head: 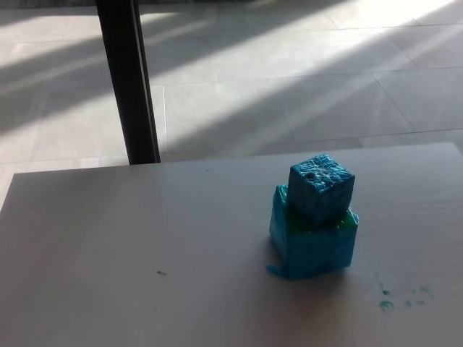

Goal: The robot uses its right hand to pick up the small cube kept on the middle on the desk and place it on the bigger cube kept next to it

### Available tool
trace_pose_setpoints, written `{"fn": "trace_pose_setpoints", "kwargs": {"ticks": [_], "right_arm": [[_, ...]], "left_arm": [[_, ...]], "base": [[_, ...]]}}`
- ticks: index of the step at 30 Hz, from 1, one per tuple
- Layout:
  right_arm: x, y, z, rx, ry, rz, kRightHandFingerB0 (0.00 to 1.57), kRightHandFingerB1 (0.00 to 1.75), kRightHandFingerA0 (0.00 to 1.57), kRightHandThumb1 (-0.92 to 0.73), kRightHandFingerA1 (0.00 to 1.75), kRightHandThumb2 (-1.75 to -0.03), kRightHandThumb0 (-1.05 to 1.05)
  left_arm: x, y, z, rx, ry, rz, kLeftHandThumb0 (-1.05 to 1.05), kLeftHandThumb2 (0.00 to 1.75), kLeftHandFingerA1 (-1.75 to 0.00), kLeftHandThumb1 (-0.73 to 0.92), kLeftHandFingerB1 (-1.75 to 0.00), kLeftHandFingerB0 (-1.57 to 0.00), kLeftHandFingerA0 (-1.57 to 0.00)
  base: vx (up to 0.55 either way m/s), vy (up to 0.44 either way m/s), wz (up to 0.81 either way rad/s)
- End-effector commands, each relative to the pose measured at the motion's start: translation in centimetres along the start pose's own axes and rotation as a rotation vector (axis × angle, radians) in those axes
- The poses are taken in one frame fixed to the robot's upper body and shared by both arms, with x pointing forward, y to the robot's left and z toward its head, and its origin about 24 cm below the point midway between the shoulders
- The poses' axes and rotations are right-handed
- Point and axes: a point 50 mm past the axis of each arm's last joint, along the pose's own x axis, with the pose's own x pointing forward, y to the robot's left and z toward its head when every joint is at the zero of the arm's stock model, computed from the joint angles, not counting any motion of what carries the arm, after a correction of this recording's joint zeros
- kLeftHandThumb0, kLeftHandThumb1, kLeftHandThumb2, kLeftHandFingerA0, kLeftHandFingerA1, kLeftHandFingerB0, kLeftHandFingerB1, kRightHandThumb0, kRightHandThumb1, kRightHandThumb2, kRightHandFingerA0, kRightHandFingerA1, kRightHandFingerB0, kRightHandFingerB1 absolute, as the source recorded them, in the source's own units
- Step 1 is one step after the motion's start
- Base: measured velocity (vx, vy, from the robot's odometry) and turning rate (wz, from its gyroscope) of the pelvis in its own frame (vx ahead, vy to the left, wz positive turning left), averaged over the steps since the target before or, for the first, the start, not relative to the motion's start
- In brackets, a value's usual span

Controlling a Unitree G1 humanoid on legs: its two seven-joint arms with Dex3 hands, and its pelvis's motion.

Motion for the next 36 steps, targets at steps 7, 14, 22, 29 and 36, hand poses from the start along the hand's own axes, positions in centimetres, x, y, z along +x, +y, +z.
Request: {"fn": "trace_pose_setpoints", "kwargs": {"ticks": [7,14,22,29,36], "right_arm": [[-0.18,-0.43,-0.12,0.015,-0.005,-0.005,0.48,0.62,0.36,-0.69,0.85,-0.61,-0.73],[0.09,-0.22,-0.03,0.023,0.011,0.031,0.31,0.62,0.3,-0.68,0.88,-0.6,-0.7],[0.34,-0.01,0.16,-0.007,0.015,0.044,0.3,0.62,0.4,-0.68,0.95,-0.6,-0.72],[0.37,0.15,0.4,-0.02,0.007,0.055,0.29,0.63,0.48,-0.52,0.88,-0.95,-0.72],[0.32,0.25,0.61,-0.015,0.002,0.059,0.32,0.61,0.43,-0.67,1.03,-0.6,-0.72]], "left_arm": [[-0.06,0.19,0.15,0.021,-0.007,0.007,-0.28,0.77,-1.08,-0.26,-1.17,-1.1,-0.94],[-0.04,0.16,0.17,0.016,-0.009,0.007,-0.3,0.83,-1.07,-0.17,-1.17,-1.1,-0.93],[0.02,-0.02,0.28,0.016,-0.014,-0.004,-0.3,0.81,-1.07,-0.2,-1.17,-1.11,-0.91],[0.04,-0.08,0.16,0.01,-0.009,-0.001,-0.3,0.8,-1.05,-0.21,-1.17,-1.11,-0.87],[0.04,-0.09,0.37,0.002,-0.021,-0.006,-0.29,0.8,-1.09,-0.21,-1.17,-1.12,-0.96]], "base": [[0.0,0.0,0.0],[0.0,0.0,0.0],[0.0,0.0,0.0],[0.0,0.0,0.0],[0.0,0.0,0.0]]}}
